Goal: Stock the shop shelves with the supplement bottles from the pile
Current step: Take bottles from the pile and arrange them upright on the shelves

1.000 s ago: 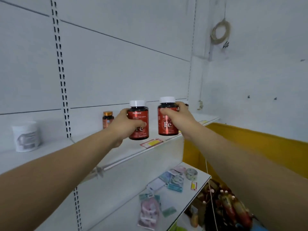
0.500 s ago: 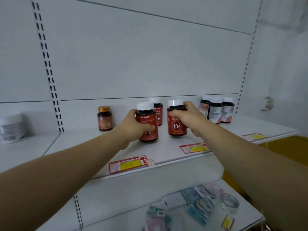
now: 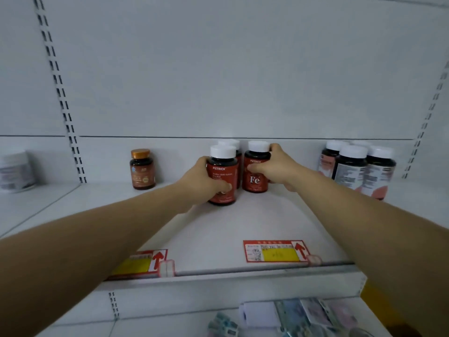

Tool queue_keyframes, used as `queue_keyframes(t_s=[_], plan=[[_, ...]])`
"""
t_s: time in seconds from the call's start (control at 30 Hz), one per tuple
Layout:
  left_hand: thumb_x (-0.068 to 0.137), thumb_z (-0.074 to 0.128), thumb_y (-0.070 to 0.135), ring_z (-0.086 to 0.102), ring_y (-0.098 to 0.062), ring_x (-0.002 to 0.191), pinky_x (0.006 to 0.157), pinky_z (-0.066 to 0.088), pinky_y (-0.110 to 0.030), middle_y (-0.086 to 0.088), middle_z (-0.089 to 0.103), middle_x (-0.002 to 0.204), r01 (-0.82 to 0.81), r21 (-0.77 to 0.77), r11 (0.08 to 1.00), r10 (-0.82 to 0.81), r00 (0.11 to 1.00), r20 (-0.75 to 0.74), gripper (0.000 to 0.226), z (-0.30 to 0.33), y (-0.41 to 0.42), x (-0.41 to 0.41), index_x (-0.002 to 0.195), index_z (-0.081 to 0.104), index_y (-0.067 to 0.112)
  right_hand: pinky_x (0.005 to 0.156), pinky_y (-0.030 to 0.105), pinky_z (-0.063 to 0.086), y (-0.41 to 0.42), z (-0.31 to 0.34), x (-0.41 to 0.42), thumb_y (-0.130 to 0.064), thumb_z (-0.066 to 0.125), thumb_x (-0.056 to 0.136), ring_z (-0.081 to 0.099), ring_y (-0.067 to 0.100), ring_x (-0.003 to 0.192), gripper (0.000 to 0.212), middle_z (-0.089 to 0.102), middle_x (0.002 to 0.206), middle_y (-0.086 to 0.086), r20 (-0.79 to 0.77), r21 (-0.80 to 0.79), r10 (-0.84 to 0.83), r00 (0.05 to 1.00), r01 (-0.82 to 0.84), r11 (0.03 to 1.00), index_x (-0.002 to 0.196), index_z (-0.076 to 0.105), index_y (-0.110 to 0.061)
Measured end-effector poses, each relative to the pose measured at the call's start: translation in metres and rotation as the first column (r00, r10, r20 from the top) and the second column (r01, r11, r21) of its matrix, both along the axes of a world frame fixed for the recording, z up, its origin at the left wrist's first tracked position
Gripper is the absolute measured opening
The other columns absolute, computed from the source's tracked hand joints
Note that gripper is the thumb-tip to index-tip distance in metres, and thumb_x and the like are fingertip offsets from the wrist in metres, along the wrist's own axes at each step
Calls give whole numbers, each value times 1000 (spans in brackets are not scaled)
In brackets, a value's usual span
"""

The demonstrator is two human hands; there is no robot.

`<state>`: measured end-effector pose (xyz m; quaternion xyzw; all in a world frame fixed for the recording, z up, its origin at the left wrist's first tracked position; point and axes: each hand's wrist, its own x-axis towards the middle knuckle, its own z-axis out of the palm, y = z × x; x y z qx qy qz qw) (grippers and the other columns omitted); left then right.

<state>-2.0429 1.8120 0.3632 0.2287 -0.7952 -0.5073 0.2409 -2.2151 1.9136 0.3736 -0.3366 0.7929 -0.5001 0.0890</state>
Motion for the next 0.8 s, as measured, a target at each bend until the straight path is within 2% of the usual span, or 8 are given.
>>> queue_keyframes(t_s=[0.1,0.17,0.3,0.47,0.53,0.63,0.73,0.8], plan=[[76,69,-1,58,-11,87,79,46,-27,10,58,90,-13,-23,1000,14,1000,16,41,5,9,-8,101,48,24,85,38,51,-2,1,-12,-26,77,76,57,22,106,70,56,118,2,-58,35,32,998,-30,999,131,36,-15],[77,66,-7,59,-7,80,76,48,-25,8,61,87,6,-23,1000,-5,1000,16,39,6,15,-14,88,52,28,91,43,51,-2,2,-17,-29,78,73,57,23,107,73,57,118,2,-79,61,54,995,-50,997,131,35,-15],[79,66,-3,57,-3,85,86,45,-30,12,59,93,-11,7,1000,11,1000,9,43,2,25,-24,106,48,26,93,43,50,2,3,-24,-22,76,67,57,23,106,78,57,116,2,-119,138,115,986,-99,986,133,35,-16],[80,67,1,56,-9,90,89,43,-31,14,56,96,-65,6,998,65,997,29,50,2,30,-32,114,42,27,91,42,52,-1,-3,-37,-39,73,48,61,19,102,89,63,112,-3,-170,150,156,973,-131,980,129,43,-21],[79,69,4,56,-15,100,92,44,-33,8,57,108,-84,5,996,84,995,58,57,2,29,-32,126,42,24,93,38,49,6,3,-30,-29,77,61,58,21,107,82,60,118,0,-160,173,164,973,-136,976,133,39,-17],[78,73,13,50,-20,117,94,43,-34,0,49,134,-81,3,997,79,986,149,76,6,26,-25,140,32,23,88,28,43,15,20,-28,-21,68,78,54,22,112,71,53,128,4,-188,176,126,974,-93,980,140,34,-15],[79,73,32,40,-23,130,102,36,-37,-1,28,153,-79,-74,994,96,961,259,90,17,20,-3,149,16,29,89,26,38,19,51,-17,-22,60,85,49,23,121,66,44,141,7,-310,65,59,949,-41,997,145,31,-18],[81,69,39,43,-20,124,100,36,-34,1,29,153,-96,-154,983,137,947,289,84,26,14,23,148,20,30,90,27,37,13,72,5,-30,58,88,48,22,122,63,42,143,5,-384,46,95,918,-84,995,144,33,-20]])
